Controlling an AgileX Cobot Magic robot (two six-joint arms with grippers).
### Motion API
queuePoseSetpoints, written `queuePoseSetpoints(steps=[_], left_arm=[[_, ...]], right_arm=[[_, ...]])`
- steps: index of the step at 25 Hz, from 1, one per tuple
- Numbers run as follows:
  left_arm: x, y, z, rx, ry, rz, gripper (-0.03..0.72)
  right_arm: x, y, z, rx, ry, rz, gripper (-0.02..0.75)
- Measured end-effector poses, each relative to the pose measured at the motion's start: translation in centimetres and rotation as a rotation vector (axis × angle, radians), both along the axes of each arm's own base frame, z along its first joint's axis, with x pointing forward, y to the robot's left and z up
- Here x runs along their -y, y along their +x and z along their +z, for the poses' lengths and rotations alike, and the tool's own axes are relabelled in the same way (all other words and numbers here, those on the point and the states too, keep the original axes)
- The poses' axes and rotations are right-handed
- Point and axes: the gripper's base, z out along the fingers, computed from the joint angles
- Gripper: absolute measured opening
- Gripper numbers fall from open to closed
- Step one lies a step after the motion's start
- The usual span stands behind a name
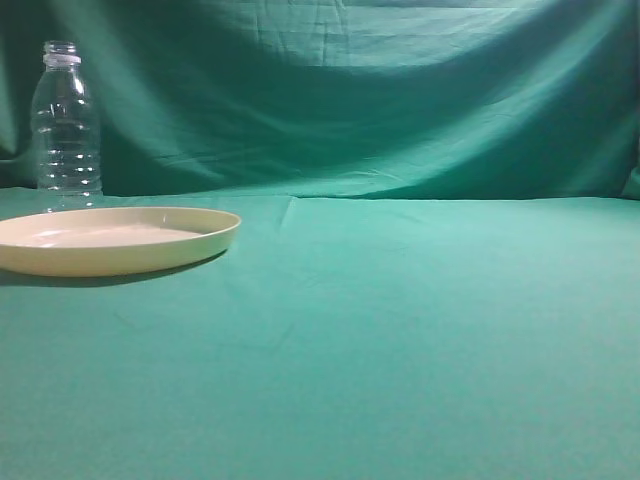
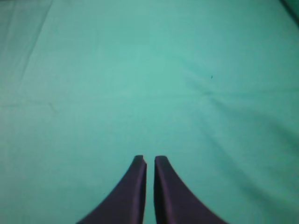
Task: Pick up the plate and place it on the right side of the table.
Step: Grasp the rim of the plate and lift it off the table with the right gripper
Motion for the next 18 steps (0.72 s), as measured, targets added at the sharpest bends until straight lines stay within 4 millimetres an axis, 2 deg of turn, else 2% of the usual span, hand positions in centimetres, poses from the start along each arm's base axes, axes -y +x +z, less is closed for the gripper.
queuePoseSetpoints(steps=[4, 8, 9, 18], left_arm=[[0.0, 0.0, 0.0, 0.000, 0.000, 0.000, 0.000], [0.0, 0.0, 0.0, 0.000, 0.000, 0.000, 0.000], [0.0, 0.0, 0.0, 0.000, 0.000, 0.000, 0.000], [0.0, 0.0, 0.0, 0.000, 0.000, 0.000, 0.000]], right_arm=[[-1.7, 2.5, 0.4, -0.194, -0.022, 0.162, 0.068], [-4.5, 5.4, 0.6, -0.321, -0.037, 0.312, 0.068], [-5.4, 6.1, 0.6, -0.339, -0.045, 0.349, 0.000], [-15.7, 13.6, -1.7, -0.467, -0.223, 0.593, 0.000]])
